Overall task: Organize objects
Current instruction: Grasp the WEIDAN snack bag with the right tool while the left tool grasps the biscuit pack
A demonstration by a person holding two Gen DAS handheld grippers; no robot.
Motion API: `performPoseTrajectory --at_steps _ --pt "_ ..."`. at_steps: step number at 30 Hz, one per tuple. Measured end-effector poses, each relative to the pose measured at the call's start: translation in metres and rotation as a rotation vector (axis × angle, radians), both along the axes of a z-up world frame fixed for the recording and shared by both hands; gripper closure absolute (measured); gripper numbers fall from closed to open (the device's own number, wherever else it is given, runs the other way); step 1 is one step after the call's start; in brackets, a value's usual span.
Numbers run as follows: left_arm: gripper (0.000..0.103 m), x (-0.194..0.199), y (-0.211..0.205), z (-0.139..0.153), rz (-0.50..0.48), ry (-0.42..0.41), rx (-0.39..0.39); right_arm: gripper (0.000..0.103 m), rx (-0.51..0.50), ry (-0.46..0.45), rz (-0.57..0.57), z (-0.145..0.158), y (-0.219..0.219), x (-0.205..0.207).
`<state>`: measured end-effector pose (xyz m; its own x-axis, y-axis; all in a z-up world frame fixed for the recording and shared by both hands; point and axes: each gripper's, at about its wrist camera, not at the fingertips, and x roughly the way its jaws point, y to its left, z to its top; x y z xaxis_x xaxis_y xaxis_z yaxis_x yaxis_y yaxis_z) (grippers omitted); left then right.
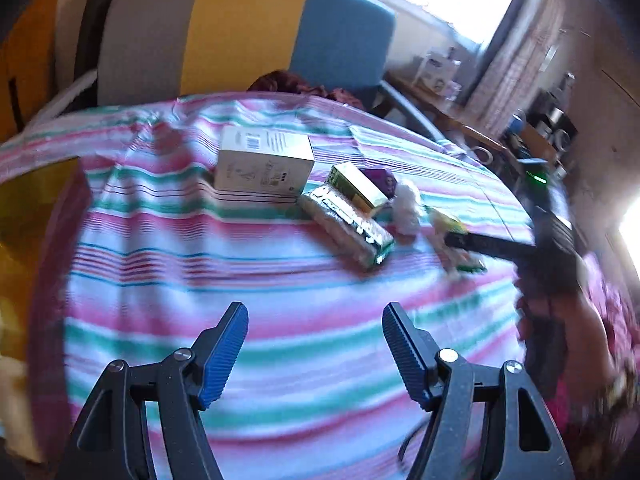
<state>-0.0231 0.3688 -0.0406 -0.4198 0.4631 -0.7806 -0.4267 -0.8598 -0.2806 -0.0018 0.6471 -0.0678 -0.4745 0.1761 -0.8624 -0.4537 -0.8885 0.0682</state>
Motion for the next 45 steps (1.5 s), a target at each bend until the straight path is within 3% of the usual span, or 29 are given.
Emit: performPoseTrajectory --at_steps 10,15,17,26,30,34,37,39,41,45 --pt "0.032 -0.061 0.089 -0.027 0.089 -0.124 -0.031 0.066 -0.064 0.061 -0.006 0.007 0.006 0.000" --pt "0.032 -0.079 0.122 -0.043 0.091 -0.116 -0.138 0.066 -0.065 0.094 -0.007 0.012 0.008 0.000" --pt "0.033 -0.079 0.122 -0.048 0.078 -0.096 -0.173 0.066 -0.074 0.101 -0.015 0.013 0.011 0.001" --pt "0.035 -0.063 0.058 -0.038 0.046 0.001 -0.133 0.066 -0.093 0.128 0.000 0.020 0.007 0.001" --pt "0.035 -0.064 0.069 -0.026 0.013 0.095 -0.169 0.066 -0.093 0.115 0.010 0.017 0.005 0.000" --pt "0.035 -0.071 0.089 -0.032 -0.035 0.094 -0.150 0.066 -0.102 0.113 0.000 0.015 0.009 0.001" --pt "0.035 -0.075 0.105 -0.042 -0.047 0.096 -0.198 0.066 -0.101 0.107 -0.014 0.014 0.013 0.002" --pt "0.038 -0.076 0.112 -0.049 -0.051 0.104 -0.229 0.066 -0.104 0.096 -0.021 0.012 0.014 0.002" --pt "0.049 -0.074 0.109 -0.055 -0.051 0.131 -0.257 0.066 -0.092 0.071 -0.022 0.008 0.014 0.000" --pt "0.051 -0.069 0.098 -0.057 -0.076 0.163 -0.218 0.066 -0.081 0.011 -0.020 -0.003 0.013 -0.004"
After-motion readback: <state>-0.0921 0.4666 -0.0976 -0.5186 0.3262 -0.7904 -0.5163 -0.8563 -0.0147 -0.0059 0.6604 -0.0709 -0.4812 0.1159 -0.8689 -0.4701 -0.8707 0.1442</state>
